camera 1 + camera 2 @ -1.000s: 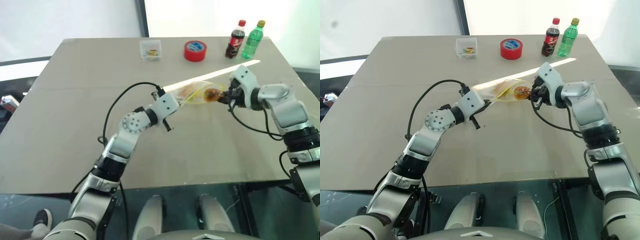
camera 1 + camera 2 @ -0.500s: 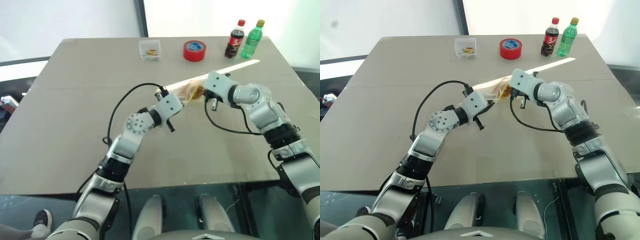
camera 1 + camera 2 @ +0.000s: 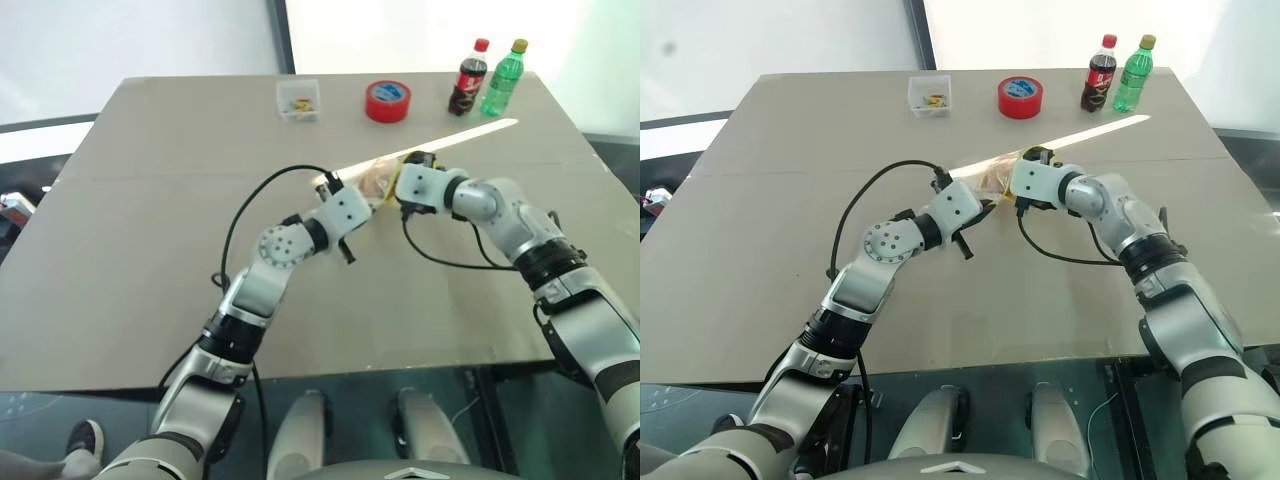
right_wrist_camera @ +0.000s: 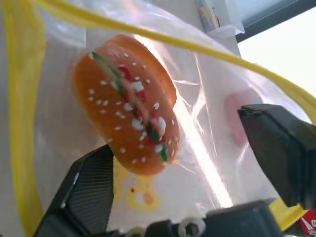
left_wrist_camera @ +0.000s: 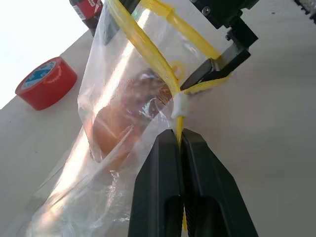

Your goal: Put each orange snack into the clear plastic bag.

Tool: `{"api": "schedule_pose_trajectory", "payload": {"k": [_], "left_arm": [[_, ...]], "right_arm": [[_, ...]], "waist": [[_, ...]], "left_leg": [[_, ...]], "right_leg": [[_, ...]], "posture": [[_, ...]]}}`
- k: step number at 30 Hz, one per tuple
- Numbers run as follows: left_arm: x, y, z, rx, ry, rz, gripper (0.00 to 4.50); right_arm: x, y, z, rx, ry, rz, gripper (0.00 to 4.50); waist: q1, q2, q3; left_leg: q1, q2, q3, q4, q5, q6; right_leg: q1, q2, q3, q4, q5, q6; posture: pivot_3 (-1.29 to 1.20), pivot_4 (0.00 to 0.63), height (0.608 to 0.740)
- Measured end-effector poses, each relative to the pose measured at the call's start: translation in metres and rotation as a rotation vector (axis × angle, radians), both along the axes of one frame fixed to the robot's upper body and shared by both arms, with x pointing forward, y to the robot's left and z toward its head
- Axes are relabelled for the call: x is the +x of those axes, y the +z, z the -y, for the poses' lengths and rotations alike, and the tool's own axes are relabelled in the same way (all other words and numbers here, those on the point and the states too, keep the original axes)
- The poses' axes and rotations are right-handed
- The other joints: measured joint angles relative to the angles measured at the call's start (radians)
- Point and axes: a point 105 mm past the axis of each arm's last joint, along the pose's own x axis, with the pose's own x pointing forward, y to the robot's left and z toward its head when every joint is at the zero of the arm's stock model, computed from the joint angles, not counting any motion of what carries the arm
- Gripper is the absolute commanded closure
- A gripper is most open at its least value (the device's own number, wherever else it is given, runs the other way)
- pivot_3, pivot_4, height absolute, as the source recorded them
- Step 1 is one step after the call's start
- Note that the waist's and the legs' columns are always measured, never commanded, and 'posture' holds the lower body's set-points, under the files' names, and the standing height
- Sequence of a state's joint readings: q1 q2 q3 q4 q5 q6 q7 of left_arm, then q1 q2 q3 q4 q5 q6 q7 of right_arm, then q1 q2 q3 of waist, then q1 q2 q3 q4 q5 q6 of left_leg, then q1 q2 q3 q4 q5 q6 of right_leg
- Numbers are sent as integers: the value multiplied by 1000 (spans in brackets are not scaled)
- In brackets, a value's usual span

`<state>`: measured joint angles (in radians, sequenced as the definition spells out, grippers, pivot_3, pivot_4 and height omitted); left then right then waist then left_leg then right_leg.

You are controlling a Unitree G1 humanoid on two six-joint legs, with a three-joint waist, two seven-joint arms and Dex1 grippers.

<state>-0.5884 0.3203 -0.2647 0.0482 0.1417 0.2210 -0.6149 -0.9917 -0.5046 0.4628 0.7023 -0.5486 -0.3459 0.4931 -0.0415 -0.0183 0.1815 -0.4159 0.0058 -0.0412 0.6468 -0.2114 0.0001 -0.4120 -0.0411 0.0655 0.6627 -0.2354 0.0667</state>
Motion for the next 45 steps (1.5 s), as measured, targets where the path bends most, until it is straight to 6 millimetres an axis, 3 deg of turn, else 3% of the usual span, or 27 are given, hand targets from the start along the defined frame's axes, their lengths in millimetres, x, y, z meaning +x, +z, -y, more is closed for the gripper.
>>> {"api": "schedule_pose_trajectory", "payload": {"k": [5,10,12,16,20,27,30,32,36,42,45], "left_arm": [[0,0,-1,-2,4,0,4500],[2,2,-4,-8,18,6,4500],[2,2,-4,-10,18,6,4500],[2,2,-4,-12,16,5,4500],[2,2,-4,-11,17,5,4500],[2,1,-5,-9,20,4,4500],[2,0,-7,-5,24,1,4500],[3,0,-9,-2,32,-4,4500],[3,-4,-12,0,43,-15,4500],[2,-6,-13,1,45,-20,4500],[3,2,-13,1,32,16,4500]], "right_arm": [[-15,10,6,45,60,-144,59],[-34,18,30,61,69,-328,59],[-36,20,58,37,-14,-398,59],[-22,19,89,12,-152,-395,59],[-11,12,90,26,-195,-369,59],[4,9,59,63,-135,-296,59],[4,7,55,38,-108,-281,1382],[2,5,54,16,-85,-279,2677],[2,5,54,2,-76,-272,4334],[2,6,58,-6,-85,-263,4435],[3,12,62,7,-103,-255,4435]], "waist": [[1,0,0],[4,0,0],[4,0,0],[-3,0,0],[-4,0,0],[3,0,0],[3,0,0],[1,0,0],[-1,0,0],[0,0,0],[0,0,1]], "left_leg": [[0,0,-1,0,0,0],[0,0,-1,0,0,0],[0,0,-1,0,0,0],[1,1,1,0,0,0],[1,1,1,0,0,0],[0,0,1,0,0,0],[0,0,1,0,0,0],[0,0,1,0,0,0],[1,0,1,0,0,0],[0,0,1,0,0,0],[0,0,1,0,0,0]], "right_leg": [[0,0,0,0,0,0],[1,0,-1,0,0,0],[1,0,-1,0,0,0],[1,0,0,0,0,0],[0,0,1,0,0,0],[0,0,1,0,0,0],[0,0,1,-1,0,0],[0,0,1,-1,0,0],[0,0,1,0,0,0],[0,0,1,0,0,0],[0,0,1,0,0,0]], "posture": [[0,150,740],[0,150,740],[0,150,740],[0,150,740],[0,150,740],[0,150,740],[0,150,740],[0,150,740],[0,150,740],[0,150,740],[0,150,740]]}}
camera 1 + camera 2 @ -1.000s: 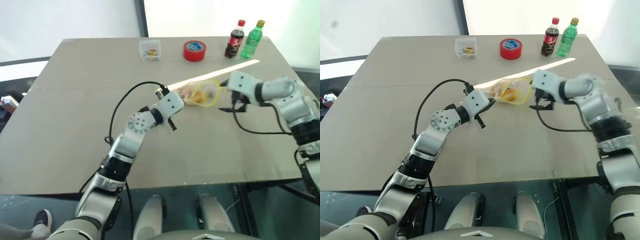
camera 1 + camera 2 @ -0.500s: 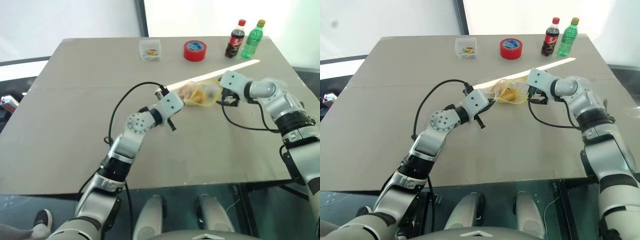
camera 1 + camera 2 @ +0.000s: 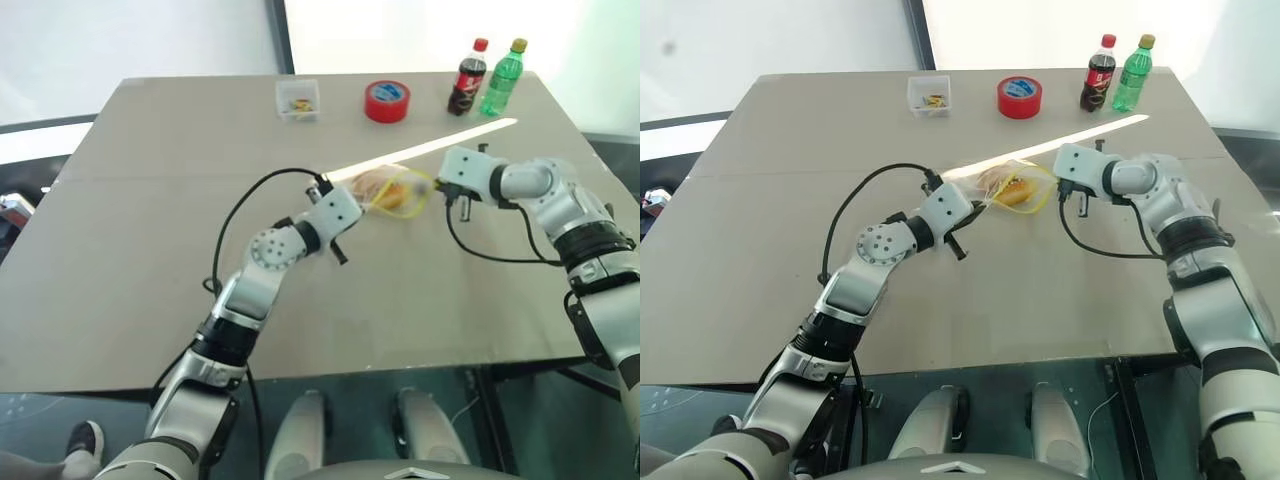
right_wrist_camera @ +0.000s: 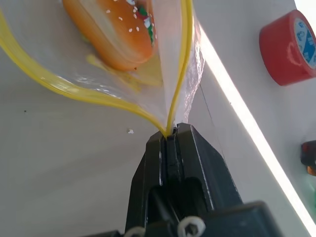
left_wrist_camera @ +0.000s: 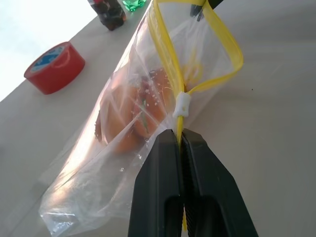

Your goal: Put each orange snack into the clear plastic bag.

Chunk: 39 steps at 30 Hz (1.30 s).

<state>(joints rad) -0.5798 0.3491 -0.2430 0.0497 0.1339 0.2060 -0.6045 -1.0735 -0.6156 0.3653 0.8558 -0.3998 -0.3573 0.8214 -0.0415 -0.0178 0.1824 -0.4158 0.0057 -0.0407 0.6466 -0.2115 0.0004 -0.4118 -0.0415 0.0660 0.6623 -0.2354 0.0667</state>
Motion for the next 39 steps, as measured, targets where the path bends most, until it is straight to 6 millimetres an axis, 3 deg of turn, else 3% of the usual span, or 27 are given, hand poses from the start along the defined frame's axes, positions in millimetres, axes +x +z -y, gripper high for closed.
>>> {"api": "schedule_pose_trajectory", "payload": {"k": [8,10,11,15,19,24,29,33,39], "left_arm": [[10,84,-6,-50,-13,251,4500],[9,90,-3,-48,-24,269,4500],[9,87,-2,-44,-30,263,4500],[11,65,-2,-25,-42,209,4500],[9,49,-3,-21,-54,174,4500],[7,50,-2,-7,-80,192,4500],[5,52,1,113,-110,232,4500],[2,64,5,167,-115,285,4500],[-1,61,10,201,-135,279,4500]], "right_arm": [[-2,97,14,65,-43,210,4435],[-7,111,18,41,-40,254,3821],[-8,112,20,27,-37,258,3630],[-16,93,28,-23,-29,176,1854],[-39,89,21,6,14,13,1854],[-68,109,-17,92,166,-15,1854],[-68,83,-38,90,225,-67,1854],[-70,79,-55,93,286,-48,1854],[-72,74,-75,117,342,-45,1854]], "waist": [[2,1,1],[1,1,1],[1,1,1],[0,1,1],[0,3,2],[0,2,2],[3,2,2],[3,2,2],[1,2,2]], "left_leg": [[0,0,0,-1,0,0],[0,0,0,-2,0,0],[0,0,0,-2,0,0],[0,0,1,-2,0,0],[-1,0,1,-2,0,0],[0,0,0,-2,0,0],[-1,0,0,0,0,0],[-1,0,0,0,0,0],[-1,0,0,0,0,0]], "right_leg": [[0,0,0,-1,0,0],[0,0,0,-2,0,0],[0,0,0,-2,0,0],[0,0,0,-2,0,0],[-1,0,0,-1,0,0],[-1,0,0,-1,0,0],[0,0,0,0,0,0],[-1,0,-1,0,0,0],[-1,0,-1,0,0,0]], "posture": [[0,150,740],[0,150,740],[0,150,740],[0,150,740],[0,150,740],[0,150,740],[0,150,740],[0,150,740],[0,150,740]]}}
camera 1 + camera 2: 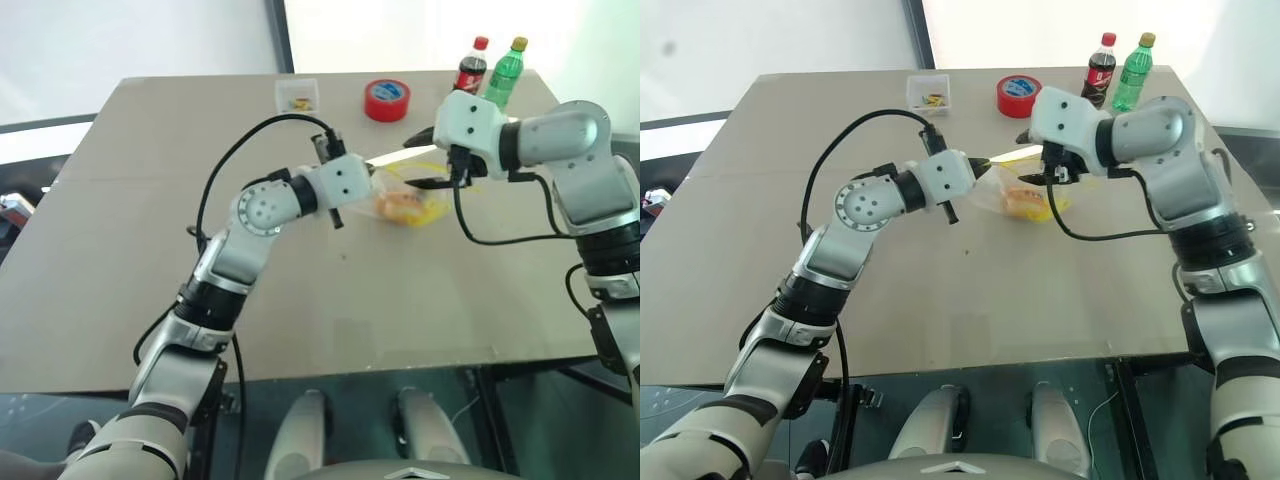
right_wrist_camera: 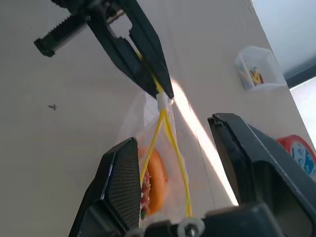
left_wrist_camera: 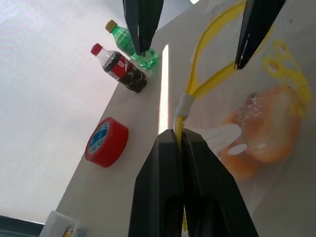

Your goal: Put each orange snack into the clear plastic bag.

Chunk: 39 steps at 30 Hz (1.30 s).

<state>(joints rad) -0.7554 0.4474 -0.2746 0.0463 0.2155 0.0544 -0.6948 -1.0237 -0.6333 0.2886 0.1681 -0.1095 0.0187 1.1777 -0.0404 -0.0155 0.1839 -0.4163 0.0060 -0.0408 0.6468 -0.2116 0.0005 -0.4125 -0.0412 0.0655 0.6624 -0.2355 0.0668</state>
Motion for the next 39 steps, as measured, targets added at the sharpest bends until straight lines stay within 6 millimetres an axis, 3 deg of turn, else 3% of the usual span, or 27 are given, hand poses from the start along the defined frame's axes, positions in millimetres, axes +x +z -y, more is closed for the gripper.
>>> {"api": "schedule_pose_trajectory", "payload": {"k": [6,9,12,13,29,32,34,39], "left_arm": [[0,-2,0,10,1,-15,4500],[-1,-2,1,12,-3,-22,4500],[-2,1,2,15,-9,-16,4500],[-2,1,2,15,-8,-15,4500],[-1,1,3,22,-10,-29,4500],[-1,1,3,21,-11,-29,4500],[-2,1,4,18,-14,-31,4500],[-2,1,4,18,-14,-31,4500]], "right_arm": [[0,-3,-17,45,34,-4,1854],[2,-5,-16,51,26,-7,2595],[4,-5,-15,54,22,-2,4124],[4,-5,-16,55,24,-2,4423],[4,-8,-15,41,13,-1,4423],[4,-9,-14,40,8,-9,3648],[5,-10,-11,35,-6,-13,2747],[7,-13,-9,32,-28,-21,2747]], "waist": [[1,0,0],[2,0,0],[2,0,0],[1,0,0],[0,0,0],[0,0,0],[1,0,0],[0,0,0]], "left_leg": [[0,0,0,0,0,0],[0,0,0,0,0,0],[0,0,0,0,0,0],[0,0,0,0,0,0],[0,0,0,0,0,0],[0,0,0,0,0,0],[0,0,0,0,0,0],[0,0,0,0,0,0]], "right_leg": [[0,0,0,0,0,0],[0,0,0,0,0,0],[0,0,0,0,0,0],[0,0,0,0,0,0],[0,0,0,0,0,0],[0,0,0,0,0,0],[0,0,0,0,0,0],[0,0,0,0,0,0]], "posture": [[0,150,740],[0,150,740],[0,150,740],[0,150,740],[0,150,740],[0,150,740],[0,150,740],[0,150,740]]}}
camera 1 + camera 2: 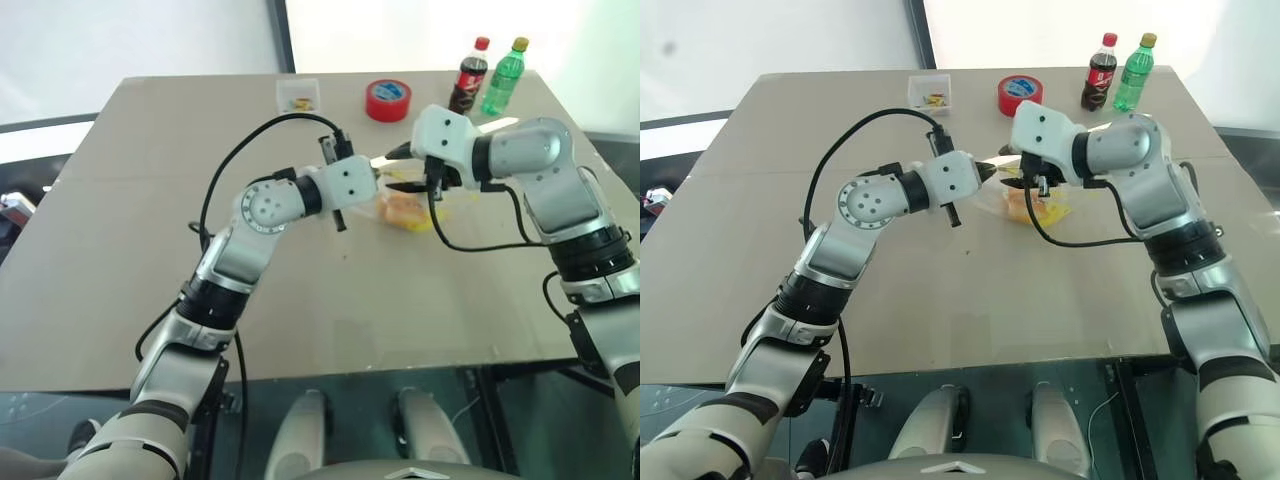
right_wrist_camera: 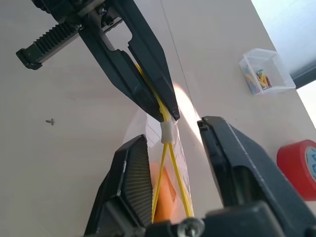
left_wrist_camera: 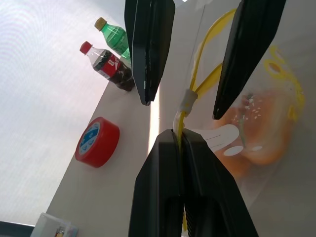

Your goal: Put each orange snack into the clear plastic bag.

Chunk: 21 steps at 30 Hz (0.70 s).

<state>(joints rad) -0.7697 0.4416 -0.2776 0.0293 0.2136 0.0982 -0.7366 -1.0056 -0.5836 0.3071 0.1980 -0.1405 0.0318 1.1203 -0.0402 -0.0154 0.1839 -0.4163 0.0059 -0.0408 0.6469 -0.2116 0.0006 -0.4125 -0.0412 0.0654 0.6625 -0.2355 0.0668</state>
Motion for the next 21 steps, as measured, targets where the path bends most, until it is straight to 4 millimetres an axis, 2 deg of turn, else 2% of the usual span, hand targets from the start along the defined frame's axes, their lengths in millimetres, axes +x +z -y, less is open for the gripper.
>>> {"api": "schedule_pose_trajectory", "payload": {"k": [3,4,6,7,8,21], "left_arm": [[0,0,0,0,0,0,4500],[0,0,0,0,0,-1,4500],[0,0,0,0,0,-1,4500],[0,0,0,-1,1,-1,4500],[0,0,0,-1,1,-1,4500],[0,0,0,2,-4,5,4500]], "right_arm": [[0,0,0,-2,-2,-2,2747],[0,-1,0,-3,-2,-4,3130],[0,-1,0,-4,-2,-6,3598],[0,-1,1,-5,-1,-7,4122],[0,-2,1,-6,-1,-8,4450],[0,-1,3,-15,-7,3,4450]], "waist": [[0,0,0],[0,0,0],[0,0,0],[0,0,0],[0,0,0],[0,0,0]], "left_leg": [[0,0,0,0,0,0],[0,0,0,0,0,0],[0,0,0,0,0,0],[0,0,0,0,0,0],[0,0,0,0,0,0],[0,0,0,0,0,0]], "right_leg": [[0,0,0,0,0,0],[0,0,0,0,0,0],[0,0,0,0,0,0],[0,0,0,0,0,0],[0,0,0,0,0,0],[0,0,0,0,0,0]], "posture": [[0,150,740],[0,150,740],[0,150,740],[0,150,740],[0,150,740],[0,150,740]]}}
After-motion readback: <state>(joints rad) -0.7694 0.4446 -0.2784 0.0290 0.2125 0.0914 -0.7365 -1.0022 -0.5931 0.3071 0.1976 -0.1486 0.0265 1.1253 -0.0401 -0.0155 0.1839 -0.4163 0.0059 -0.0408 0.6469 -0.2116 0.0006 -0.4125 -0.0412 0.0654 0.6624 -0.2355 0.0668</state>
